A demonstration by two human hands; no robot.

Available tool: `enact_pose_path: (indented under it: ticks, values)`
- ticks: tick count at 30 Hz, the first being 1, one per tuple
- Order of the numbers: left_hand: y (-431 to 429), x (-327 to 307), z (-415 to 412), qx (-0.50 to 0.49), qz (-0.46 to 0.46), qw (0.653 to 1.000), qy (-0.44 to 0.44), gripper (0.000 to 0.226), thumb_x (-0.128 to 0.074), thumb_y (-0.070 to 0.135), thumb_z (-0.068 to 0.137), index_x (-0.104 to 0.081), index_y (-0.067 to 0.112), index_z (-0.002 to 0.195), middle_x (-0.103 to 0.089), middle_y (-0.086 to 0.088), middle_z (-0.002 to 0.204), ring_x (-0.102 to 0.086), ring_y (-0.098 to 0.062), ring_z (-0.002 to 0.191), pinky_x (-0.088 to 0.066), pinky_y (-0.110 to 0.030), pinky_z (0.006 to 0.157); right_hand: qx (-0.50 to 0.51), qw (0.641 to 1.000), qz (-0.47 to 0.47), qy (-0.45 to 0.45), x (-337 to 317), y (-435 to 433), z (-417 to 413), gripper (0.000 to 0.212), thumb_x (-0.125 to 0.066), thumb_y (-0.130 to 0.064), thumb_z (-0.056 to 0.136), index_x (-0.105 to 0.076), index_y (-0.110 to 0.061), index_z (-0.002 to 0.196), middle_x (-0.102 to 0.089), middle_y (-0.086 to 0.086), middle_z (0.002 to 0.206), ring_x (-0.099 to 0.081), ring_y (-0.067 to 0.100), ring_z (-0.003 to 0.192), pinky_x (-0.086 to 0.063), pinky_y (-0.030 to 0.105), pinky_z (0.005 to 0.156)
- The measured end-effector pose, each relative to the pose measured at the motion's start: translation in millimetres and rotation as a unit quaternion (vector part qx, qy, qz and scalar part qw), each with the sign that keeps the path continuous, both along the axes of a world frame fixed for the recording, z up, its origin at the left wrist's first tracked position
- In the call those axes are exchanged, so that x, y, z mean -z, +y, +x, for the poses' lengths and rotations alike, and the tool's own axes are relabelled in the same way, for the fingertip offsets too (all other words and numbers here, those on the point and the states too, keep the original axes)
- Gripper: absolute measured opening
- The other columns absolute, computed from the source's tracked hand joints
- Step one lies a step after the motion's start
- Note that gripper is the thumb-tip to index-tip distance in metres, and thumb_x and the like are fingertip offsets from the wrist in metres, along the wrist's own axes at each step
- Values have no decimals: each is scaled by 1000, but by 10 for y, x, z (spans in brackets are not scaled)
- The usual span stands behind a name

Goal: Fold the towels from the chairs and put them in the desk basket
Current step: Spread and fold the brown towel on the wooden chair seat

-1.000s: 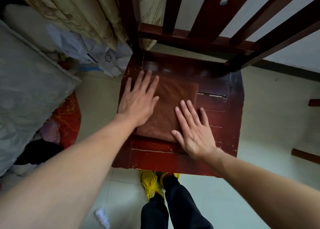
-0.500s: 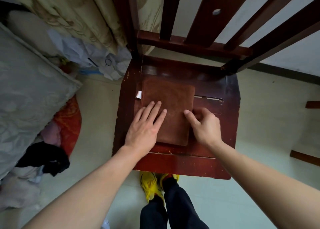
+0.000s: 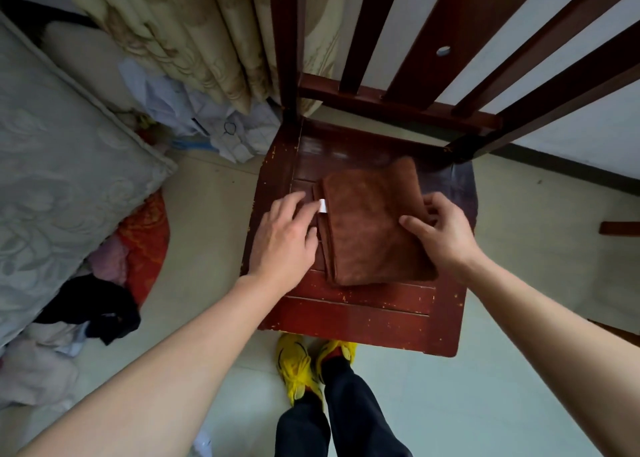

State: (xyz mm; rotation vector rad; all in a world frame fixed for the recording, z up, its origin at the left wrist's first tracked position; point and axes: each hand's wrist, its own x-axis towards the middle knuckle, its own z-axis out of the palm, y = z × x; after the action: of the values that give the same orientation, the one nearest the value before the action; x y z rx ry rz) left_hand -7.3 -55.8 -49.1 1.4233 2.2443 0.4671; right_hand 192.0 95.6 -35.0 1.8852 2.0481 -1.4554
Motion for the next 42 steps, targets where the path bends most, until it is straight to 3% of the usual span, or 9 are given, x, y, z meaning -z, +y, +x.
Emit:
enact_pose_path:
  ticks: [5, 8, 11, 15, 20, 22, 28, 33, 42]
  values:
    - [767, -148, -250, 18, -49, 996, -76, 61, -64, 24, 86, -41, 22, 142, -45, -4, 139, -41, -25, 127, -37, -41, 104, -224, 974, -25, -37, -105, 411, -227, 22, -68, -19, 86, -57, -31, 102, -64, -2, 99, -61, 20, 94, -48, 34, 82]
    - [987, -38, -280, 6, -118, 987, -113, 64, -67, 33, 86, -39, 20, 142, -49, -10, 136, -45, -29, 127, -40, -44, 102, -247, 966, -32, -66, -66, 537, -345, 28, -66, -21, 88, -57, -29, 113, -62, -3, 108, -58, 20, 103, -43, 32, 84]
    - [935, 87, -107, -24, -171, 983, -62, 51, -68, 36, 84, -49, 17, 128, -57, -12, 123, -54, -34, 116, -46, -41, 91, -192, 975, -29, -108, 28, 565, -232, 64, -76, -39, 78, -46, -32, 135, -59, -4, 127, -57, 21, 114, -48, 39, 95]
    - [861, 104, 58, -26, -178, 984, 2, 52, -69, 33, 83, -45, 16, 127, -56, -13, 121, -56, -35, 111, -46, -41, 81, -216, 953, 18, -213, 65, 493, 129, 101, -84, -55, 56, -33, -34, 140, -54, 1, 128, -58, 24, 110, -53, 42, 87]
    - [1247, 73, 1, 212, -117, 966, 95, 105, -78, 26, 70, -13, 26, 152, -19, -10, 156, -22, -31, 140, -30, -45, 108, -230, 938, 75, -248, 150, 354, 239, 84, -82, -55, 59, -44, -28, 129, -54, 6, 120, -54, 28, 110, -50, 43, 86]
    - [1401, 74, 39, 277, -149, 943, 114, 109, -79, 26, 70, -8, 28, 152, -21, -7, 157, -19, -29, 143, -25, -45, 111, -244, 931, 85, -259, 142, 352, 195, 68, -81, -52, 63, -52, -22, 117, -58, 8, 113, -53, 29, 107, -47, 42, 85]
    - [1233, -95, 72, 281, -51, 942, 177, 45, -70, 7, 67, -58, 11, 110, -54, -11, 111, -46, -31, 105, -37, -39, 86, -237, 924, 273, -128, 16, 57, 305, 32, -71, -14, 66, -47, -14, 88, -50, 9, 93, -47, 32, 88, -35, 37, 60]
    - [610, -184, 101, 330, 31, 922, 202, 50, -70, -4, 45, -55, 5, 92, -56, -17, 96, -51, -35, 84, -41, -39, 66, -345, 858, 362, -116, 62, -325, 524, 35, -72, -10, 63, -55, -10, 94, -57, 13, 102, -47, 32, 85, -34, 40, 66]
    - [-6, -94, 165, 377, -45, 905, 192, 53, -80, 16, 53, -57, 7, 100, -58, -19, 105, -55, -36, 91, -46, -44, 72, -411, 827, 371, -102, 174, -778, 796, 28, -46, -11, 85, -60, -16, 108, -59, 12, 108, -54, 34, 99, -39, 43, 81]
